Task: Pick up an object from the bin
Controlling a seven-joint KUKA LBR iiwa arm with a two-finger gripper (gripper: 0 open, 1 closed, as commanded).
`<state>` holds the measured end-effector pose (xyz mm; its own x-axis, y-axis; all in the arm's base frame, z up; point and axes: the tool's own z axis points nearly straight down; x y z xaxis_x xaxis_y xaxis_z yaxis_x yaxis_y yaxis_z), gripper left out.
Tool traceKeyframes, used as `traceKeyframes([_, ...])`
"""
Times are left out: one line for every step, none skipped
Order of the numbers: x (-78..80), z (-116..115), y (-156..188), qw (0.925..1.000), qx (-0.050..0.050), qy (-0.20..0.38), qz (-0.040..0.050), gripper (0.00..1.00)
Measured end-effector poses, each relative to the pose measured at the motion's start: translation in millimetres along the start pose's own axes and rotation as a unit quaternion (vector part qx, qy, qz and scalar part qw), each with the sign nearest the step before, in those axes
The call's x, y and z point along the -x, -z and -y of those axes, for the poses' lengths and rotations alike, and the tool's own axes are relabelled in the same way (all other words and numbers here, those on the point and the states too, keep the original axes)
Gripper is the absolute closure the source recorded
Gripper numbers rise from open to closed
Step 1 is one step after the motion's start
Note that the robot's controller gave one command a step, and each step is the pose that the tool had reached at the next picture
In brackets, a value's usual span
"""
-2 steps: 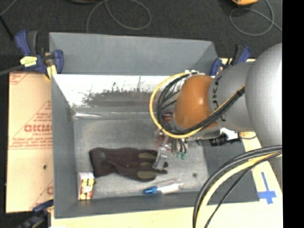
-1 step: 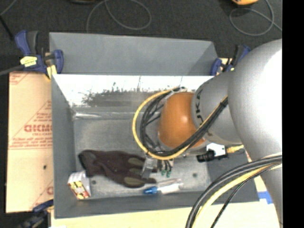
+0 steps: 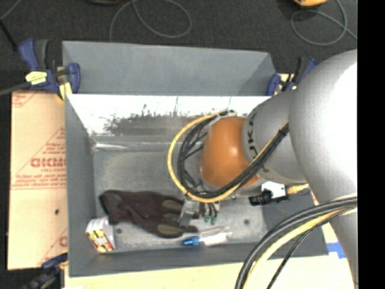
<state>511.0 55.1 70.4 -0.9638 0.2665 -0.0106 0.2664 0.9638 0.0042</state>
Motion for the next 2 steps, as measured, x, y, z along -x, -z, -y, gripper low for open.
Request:
traceKeyframes([-0.9,0.5,5.0,1.0000,-0.001,0.000,-0.0016,1.00])
traceKeyframes([-2.0,1.3,22.2,1.0000,-0.002,0.001,-0.0043,1.00])
